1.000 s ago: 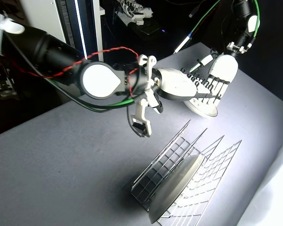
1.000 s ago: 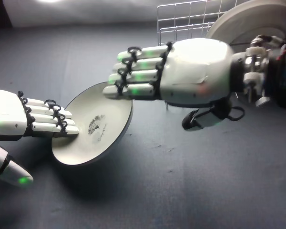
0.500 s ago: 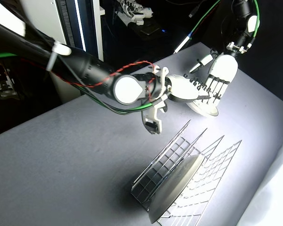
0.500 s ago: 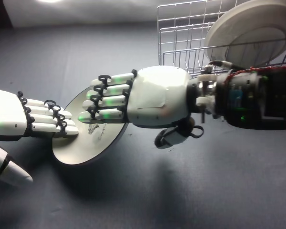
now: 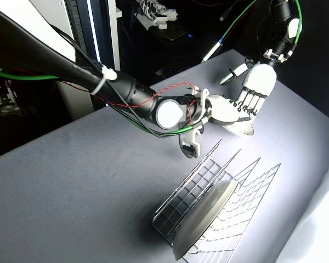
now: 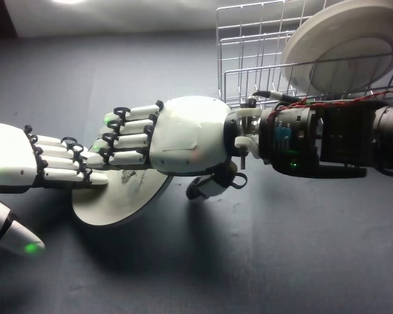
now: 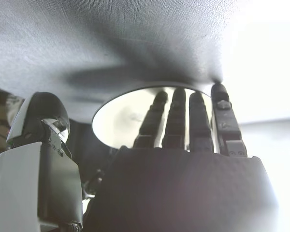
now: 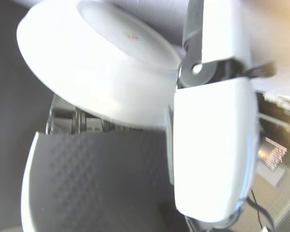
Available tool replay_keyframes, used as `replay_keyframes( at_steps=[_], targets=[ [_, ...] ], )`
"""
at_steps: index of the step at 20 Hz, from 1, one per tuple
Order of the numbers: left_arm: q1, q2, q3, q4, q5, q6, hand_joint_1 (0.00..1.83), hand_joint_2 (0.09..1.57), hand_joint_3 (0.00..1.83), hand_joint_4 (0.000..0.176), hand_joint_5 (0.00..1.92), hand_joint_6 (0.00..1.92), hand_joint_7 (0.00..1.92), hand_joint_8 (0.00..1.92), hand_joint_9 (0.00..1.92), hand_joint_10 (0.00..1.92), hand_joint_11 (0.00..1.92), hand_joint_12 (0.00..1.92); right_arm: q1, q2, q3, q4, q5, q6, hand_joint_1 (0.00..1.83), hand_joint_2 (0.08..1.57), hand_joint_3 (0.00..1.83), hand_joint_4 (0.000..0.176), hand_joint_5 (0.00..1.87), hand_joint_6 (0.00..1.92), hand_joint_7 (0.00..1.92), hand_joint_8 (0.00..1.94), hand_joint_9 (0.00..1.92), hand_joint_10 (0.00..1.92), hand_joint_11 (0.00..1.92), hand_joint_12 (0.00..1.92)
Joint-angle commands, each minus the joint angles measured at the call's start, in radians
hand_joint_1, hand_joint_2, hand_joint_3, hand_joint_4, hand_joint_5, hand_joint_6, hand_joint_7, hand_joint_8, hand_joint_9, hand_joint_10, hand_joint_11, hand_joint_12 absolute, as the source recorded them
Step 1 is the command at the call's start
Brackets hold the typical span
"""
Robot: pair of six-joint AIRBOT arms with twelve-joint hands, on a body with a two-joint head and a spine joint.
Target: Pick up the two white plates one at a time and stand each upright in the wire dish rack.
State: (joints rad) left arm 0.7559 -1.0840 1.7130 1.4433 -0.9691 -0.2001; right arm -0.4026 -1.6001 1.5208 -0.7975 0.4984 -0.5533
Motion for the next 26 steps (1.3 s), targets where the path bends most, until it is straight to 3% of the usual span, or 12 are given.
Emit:
replay_keyframes(
  at_steps=[1, 3, 4, 5, 6, 7, 8, 10, 12, 13, 15, 26],
  targets=[
    [0.011, -0.021, -0.003, 0.061, -0.011, -0.001, 0.0, 1.09, 0.0, 0.0, 0.03, 0.0, 0.0, 0.0, 0.0, 0.0, 0.0, 0.0, 0.004, -0.012, 0.012, 0.031, 0.084, -0.007, 1.26, 0.93, 0.0, 0.0, 0.15, 0.01, 0.1, 0.0, 0.05, 0.01, 0.0, 0.24],
    [0.011, -0.022, -0.003, 0.061, -0.011, -0.001, 0.0, 1.09, 0.0, 0.0, 0.02, 0.01, 0.0, 0.0, 0.0, 0.0, 0.0, 0.0, 0.007, -0.027, 0.03, 0.041, 0.086, -0.008, 1.25, 1.0, 0.01, 0.0, 0.3, 0.03, 0.27, 0.02, 0.22, 0.04, 0.0, 0.75],
    [0.011, -0.022, -0.003, 0.061, -0.011, -0.001, 0.0, 1.09, 0.0, 0.0, 0.02, 0.01, 0.0, 0.0, 0.0, 0.0, 0.0, 0.0, 0.008, -0.03, 0.034, 0.041, 0.086, -0.008, 1.25, 1.0, 0.01, 0.0, 0.3, 0.03, 0.27, 0.02, 0.22, 0.04, 0.0, 0.75],
    [0.011, -0.022, -0.003, 0.061, -0.011, -0.001, 0.0, 1.1, 0.0, 0.0, 0.02, 0.01, 0.0, 0.0, 0.0, 0.0, 0.0, 0.0, 0.008, -0.036, 0.042, 0.042, 0.087, -0.009, 1.26, 1.06, 0.01, 0.0, 0.62, 0.07, 0.62, 0.04, 0.54, 0.09, 0.0, 1.18],
    [0.011, -0.022, -0.003, 0.061, -0.011, -0.001, 0.0, 1.1, 0.0, 0.0, 0.02, 0.01, 0.0, 0.0, 0.0, 0.0, 0.0, 0.0, 0.008, -0.038, 0.044, 0.042, 0.087, -0.01, 1.27, 1.08, 0.0, 0.0, 0.81, 0.09, 0.82, 0.05, 0.74, 0.13, 0.13, 1.29],
    [0.011, -0.022, -0.003, 0.061, -0.011, -0.001, 0.0, 1.1, 0.0, 0.0, 0.02, 0.01, 0.0, 0.0, 0.0, 0.0, 0.0, 0.0, 0.009, -0.04, 0.046, 0.044, 0.087, -0.011, 1.27, 1.08, 0.0, 0.0, 0.81, 0.09, 0.82, 0.05, 0.74, 0.13, 0.13, 1.29],
    [0.011, -0.022, -0.003, 0.061, -0.011, -0.001, 0.0, 1.1, 0.0, 0.0, 0.02, 0.0, 0.0, 0.0, 0.0, 0.0, 0.0, 0.0, 0.006, -0.04, 0.046, 0.045, 0.09, -0.012, 1.32, 1.15, 0.0, 0.0, 0.86, 1.15, 0.92, 0.77, 0.83, 1.06, 0.37, 1.37],
    [0.012, -0.022, -0.002, 0.061, -0.011, -0.001, 0.0, 1.1, 0.0, 0.0, 0.02, 0.0, 0.0, 0.0, 0.0, 0.0, 0.0, 0.0, 0.004, -0.04, 0.046, 0.045, 0.095, -0.012, 1.32, 1.15, 0.0, 0.0, 0.86, 1.15, 0.92, 0.77, 0.83, 1.06, 0.37, 1.37],
    [0.014, -0.021, -0.001, 0.061, -0.011, -0.001, 0.0, 1.09, 0.0, 0.0, 0.04, 0.01, 0.01, 0.01, 0.0, 0.0, 0.0, 0.0, 0.003, -0.037, 0.046, 0.047, 0.105, -0.012, 1.38, 1.1, 0.0, 0.0, 1.0, 0.88, 1.01, 0.87, 0.9, 1.28, 0.71, 1.5],
    [0.013, -0.019, -0.001, 0.061, -0.011, -0.005, 0.0, 1.09, 0.0, 0.0, 0.04, 0.01, 0.01, 0.01, 0.0, 0.0, 0.0, 0.0, 0.001, -0.036, 0.046, 0.053, 0.112, -0.012, 1.38, 1.1, 0.0, 0.0, 1.01, 0.86, 1.02, 0.87, 0.91, 1.29, 0.75, 1.52],
    [-0.017, -0.011, 0.001, 0.06, -0.011, -0.012, 0.0, 1.1, 0.0, 0.0, 0.03, 0.0, 0.0, 0.0, 0.0, 0.0, 0.0, 0.0, -0.002, -0.033, 0.046, 0.053, 0.132, -0.012, 1.38, 1.1, 0.0, 0.0, 1.0, 0.98, 1.06, 0.77, 0.89, 1.21, 0.74, 1.39],
    [-0.424, 0.063, 0.014, 0.044, -0.021, -0.035, 0.0, 1.1, 0.0, 0.0, 0.04, 0.0, 0.02, 0.0, 0.01, 0.0, 0.0, 0.0, 0.017, 0.071, -0.071, 0.097, 0.199, -0.021, 1.39, 1.08, 0.0, 0.0, 1.0, 0.93, 1.11, 0.71, 0.95, 1.15, 0.77, 1.33]
  ],
)
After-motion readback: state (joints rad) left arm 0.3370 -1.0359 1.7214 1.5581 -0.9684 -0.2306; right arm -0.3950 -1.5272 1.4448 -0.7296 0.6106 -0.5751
